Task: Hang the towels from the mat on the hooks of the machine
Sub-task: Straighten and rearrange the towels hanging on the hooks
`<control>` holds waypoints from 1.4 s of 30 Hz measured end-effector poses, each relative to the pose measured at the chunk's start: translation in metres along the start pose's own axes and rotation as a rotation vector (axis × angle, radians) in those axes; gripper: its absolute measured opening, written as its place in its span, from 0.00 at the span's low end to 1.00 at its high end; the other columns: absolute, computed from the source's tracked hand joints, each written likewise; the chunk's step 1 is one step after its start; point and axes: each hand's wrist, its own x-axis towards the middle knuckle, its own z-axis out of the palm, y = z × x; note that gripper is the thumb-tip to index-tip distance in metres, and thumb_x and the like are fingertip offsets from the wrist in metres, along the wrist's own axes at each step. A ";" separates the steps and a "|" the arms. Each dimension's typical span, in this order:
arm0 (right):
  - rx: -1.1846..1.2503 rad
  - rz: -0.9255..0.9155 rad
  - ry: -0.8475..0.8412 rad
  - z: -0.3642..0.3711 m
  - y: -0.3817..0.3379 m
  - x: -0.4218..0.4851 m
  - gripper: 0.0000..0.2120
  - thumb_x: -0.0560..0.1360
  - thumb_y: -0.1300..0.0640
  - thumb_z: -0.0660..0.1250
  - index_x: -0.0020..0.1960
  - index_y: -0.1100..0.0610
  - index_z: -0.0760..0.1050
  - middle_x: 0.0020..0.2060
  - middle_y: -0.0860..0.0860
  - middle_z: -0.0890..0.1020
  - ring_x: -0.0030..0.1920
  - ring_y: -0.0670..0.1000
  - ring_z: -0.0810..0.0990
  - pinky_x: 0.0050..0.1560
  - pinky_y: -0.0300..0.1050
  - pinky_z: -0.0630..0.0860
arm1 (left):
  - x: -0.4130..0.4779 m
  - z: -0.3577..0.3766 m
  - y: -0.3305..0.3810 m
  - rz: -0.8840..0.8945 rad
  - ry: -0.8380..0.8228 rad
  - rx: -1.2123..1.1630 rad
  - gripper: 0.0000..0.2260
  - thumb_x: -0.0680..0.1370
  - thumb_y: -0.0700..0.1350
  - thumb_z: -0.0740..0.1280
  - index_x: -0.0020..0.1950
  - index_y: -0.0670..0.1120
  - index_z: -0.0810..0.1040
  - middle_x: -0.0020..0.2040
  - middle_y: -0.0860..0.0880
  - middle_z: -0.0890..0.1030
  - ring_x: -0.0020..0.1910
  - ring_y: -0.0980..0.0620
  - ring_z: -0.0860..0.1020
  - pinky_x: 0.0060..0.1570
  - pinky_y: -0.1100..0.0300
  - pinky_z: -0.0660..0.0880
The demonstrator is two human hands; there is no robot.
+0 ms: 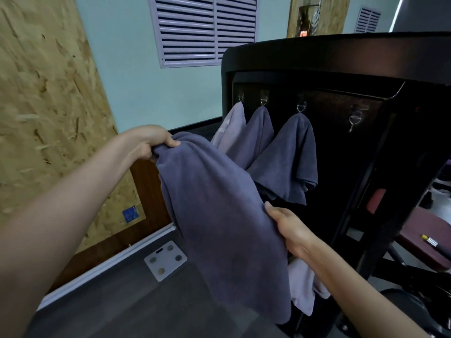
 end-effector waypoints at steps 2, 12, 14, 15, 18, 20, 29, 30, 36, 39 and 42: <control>-0.048 0.009 -0.108 -0.007 -0.007 -0.005 0.10 0.73 0.53 0.69 0.47 0.60 0.82 0.44 0.55 0.85 0.45 0.50 0.84 0.45 0.39 0.77 | 0.013 -0.002 -0.012 -0.041 -0.007 -0.041 0.05 0.79 0.37 0.60 0.53 0.39 0.74 0.48 0.44 0.78 0.45 0.46 0.75 0.52 0.51 0.72; -0.411 -0.259 -0.033 -0.058 -0.049 0.011 0.09 0.70 0.69 0.70 0.49 0.63 0.79 0.41 0.55 0.83 0.43 0.49 0.81 0.46 0.43 0.77 | 0.055 0.014 -0.064 -0.139 -0.145 0.074 0.04 0.76 0.36 0.64 0.48 0.37 0.77 0.48 0.41 0.80 0.47 0.44 0.78 0.48 0.52 0.73; -0.499 -0.311 -0.111 -0.067 -0.068 0.014 0.08 0.70 0.70 0.70 0.49 0.64 0.78 0.39 0.52 0.82 0.42 0.46 0.80 0.44 0.38 0.76 | 0.063 0.029 -0.073 -0.144 -0.196 0.088 0.04 0.75 0.36 0.65 0.47 0.38 0.78 0.49 0.40 0.80 0.47 0.43 0.78 0.54 0.49 0.71; -0.528 -0.316 -0.145 -0.072 -0.078 0.016 0.09 0.70 0.69 0.71 0.49 0.64 0.78 0.40 0.52 0.82 0.42 0.46 0.80 0.44 0.38 0.77 | 0.067 0.038 -0.076 -0.147 -0.216 0.094 0.04 0.76 0.36 0.65 0.48 0.39 0.79 0.50 0.40 0.80 0.49 0.43 0.78 0.58 0.48 0.71; -0.596 -0.316 -0.186 -0.083 -0.110 0.022 0.11 0.68 0.69 0.72 0.50 0.63 0.78 0.43 0.57 0.83 0.46 0.51 0.82 0.49 0.44 0.79 | 0.072 0.079 -0.070 -0.095 -0.249 0.308 0.12 0.76 0.38 0.66 0.60 0.42 0.75 0.56 0.43 0.79 0.55 0.45 0.77 0.60 0.49 0.72; -0.646 -0.300 -0.210 -0.089 -0.128 0.028 0.11 0.68 0.69 0.72 0.50 0.64 0.78 0.45 0.59 0.83 0.48 0.54 0.83 0.51 0.47 0.79 | 0.068 0.114 -0.052 0.091 -0.245 0.436 0.20 0.75 0.38 0.68 0.66 0.47 0.70 0.60 0.47 0.76 0.58 0.51 0.74 0.55 0.61 0.72; -0.714 -0.198 -0.299 -0.125 -0.175 0.025 0.11 0.69 0.71 0.70 0.51 0.67 0.78 0.44 0.57 0.84 0.47 0.51 0.83 0.45 0.38 0.77 | 0.041 0.220 0.056 0.642 -0.937 -0.072 0.30 0.72 0.39 0.68 0.72 0.48 0.63 0.69 0.47 0.71 0.69 0.53 0.68 0.71 0.53 0.62; -0.714 -0.195 -0.284 -0.132 -0.177 0.022 0.11 0.69 0.71 0.70 0.51 0.68 0.78 0.44 0.58 0.84 0.46 0.51 0.83 0.45 0.39 0.77 | 0.044 0.228 0.061 0.654 -0.962 -0.064 0.31 0.71 0.39 0.68 0.72 0.45 0.63 0.69 0.45 0.72 0.69 0.52 0.69 0.70 0.52 0.63; -0.671 -0.162 -0.126 -0.169 -0.180 0.016 0.15 0.64 0.66 0.75 0.50 0.63 0.77 0.43 0.58 0.83 0.46 0.52 0.82 0.46 0.42 0.78 | 0.058 0.264 0.085 0.642 -0.914 -0.057 0.12 0.69 0.40 0.69 0.53 0.43 0.79 0.50 0.47 0.82 0.51 0.53 0.80 0.52 0.63 0.75; -0.568 -0.135 -0.032 -0.179 -0.181 0.016 0.18 0.63 0.66 0.74 0.52 0.62 0.76 0.42 0.55 0.83 0.45 0.51 0.83 0.42 0.38 0.78 | 0.069 0.269 0.096 0.640 -0.919 -0.106 0.09 0.69 0.39 0.71 0.49 0.44 0.80 0.45 0.50 0.83 0.47 0.55 0.81 0.46 0.65 0.75; -0.491 -0.120 0.110 -0.188 -0.179 0.020 0.24 0.63 0.63 0.74 0.58 0.57 0.74 0.45 0.61 0.83 0.47 0.55 0.84 0.43 0.40 0.79 | 0.080 0.275 0.105 0.678 -0.903 -0.138 0.13 0.70 0.40 0.72 0.54 0.43 0.78 0.47 0.49 0.83 0.50 0.53 0.81 0.49 0.63 0.76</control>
